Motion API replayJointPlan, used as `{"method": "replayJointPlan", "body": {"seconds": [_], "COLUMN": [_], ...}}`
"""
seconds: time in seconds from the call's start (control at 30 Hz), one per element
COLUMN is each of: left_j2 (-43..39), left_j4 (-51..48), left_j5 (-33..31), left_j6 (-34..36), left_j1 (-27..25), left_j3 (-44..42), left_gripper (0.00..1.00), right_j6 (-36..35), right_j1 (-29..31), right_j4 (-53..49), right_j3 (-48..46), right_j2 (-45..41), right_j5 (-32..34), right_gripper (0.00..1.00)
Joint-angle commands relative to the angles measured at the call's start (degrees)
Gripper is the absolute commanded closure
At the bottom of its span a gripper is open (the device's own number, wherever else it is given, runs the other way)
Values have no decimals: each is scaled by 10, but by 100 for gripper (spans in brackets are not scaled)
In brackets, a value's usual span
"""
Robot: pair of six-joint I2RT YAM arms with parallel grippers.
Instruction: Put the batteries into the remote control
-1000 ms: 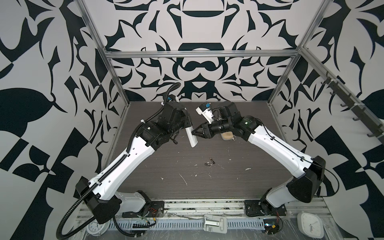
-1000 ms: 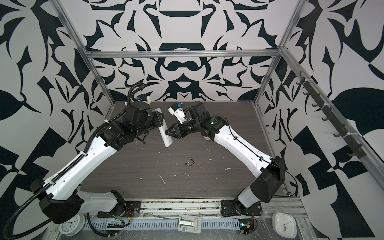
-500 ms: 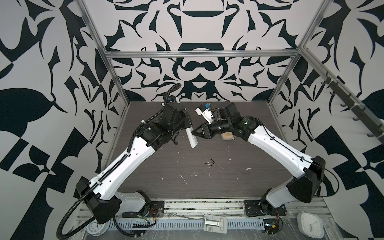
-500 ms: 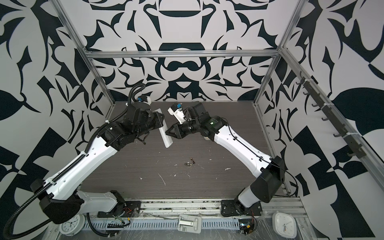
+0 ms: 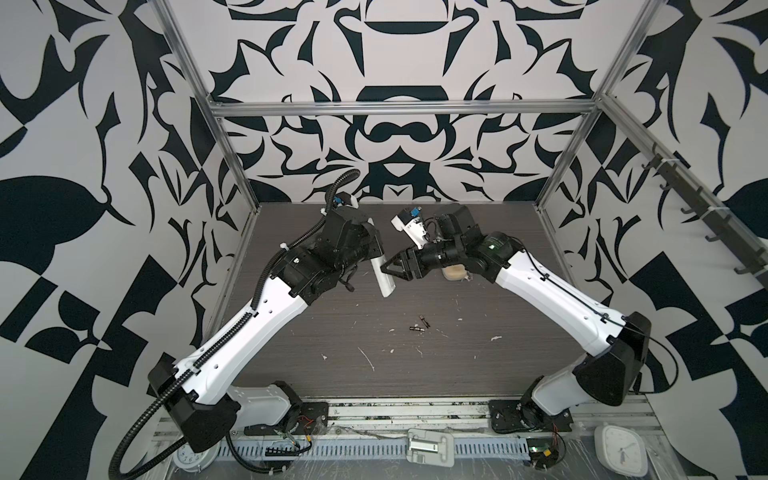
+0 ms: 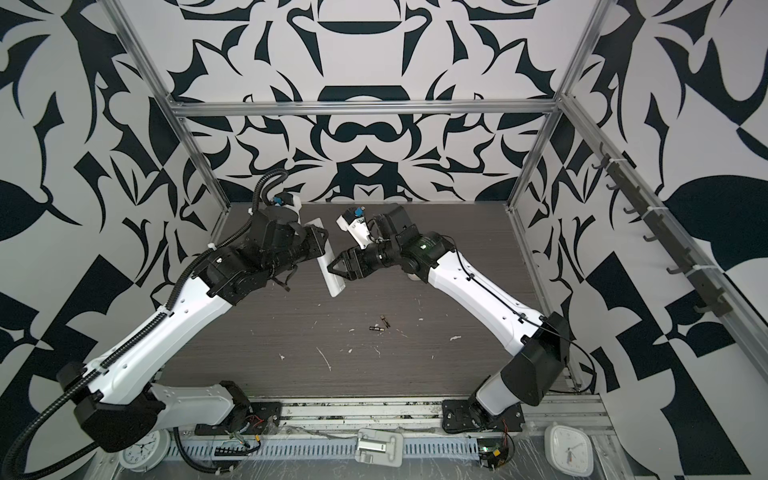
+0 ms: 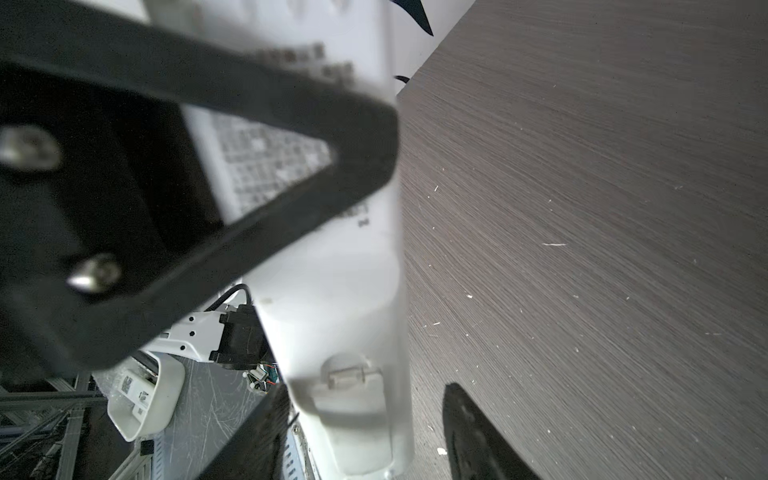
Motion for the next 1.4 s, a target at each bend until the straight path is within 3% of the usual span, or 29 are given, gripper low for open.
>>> {"method": "replayJointPlan", "body": {"seconds": [0.0, 0.2, 0.43, 0.87, 1.13, 1.37], "left_j2": [-24, -35, -48, -46, -45, -49], "left_j4": [31, 67, 69, 78, 80, 79], "left_j5": [5, 38, 44, 53, 56, 56], "left_j6": [4, 21, 32, 30, 28, 25], "left_j1": [1, 1, 0, 0, 1, 0], "left_j3": [-12, -29, -35, -38, -39, -46], "left_gripper": [100, 100, 100, 100, 100, 100], "right_j6": [22, 1, -21, -29, -33, -40], "right_j1": [0, 0, 0, 9, 16, 17], "right_j4": [10, 16, 0, 3, 4, 2], "right_j3": [2, -12, 1, 18, 22, 26], "right_j2": [-36, -44, -35, -23, -19, -17], "right_j5": [-2, -38, -43, -30, -22, -20], "right_gripper": [32, 28, 43, 41, 66, 71]}}
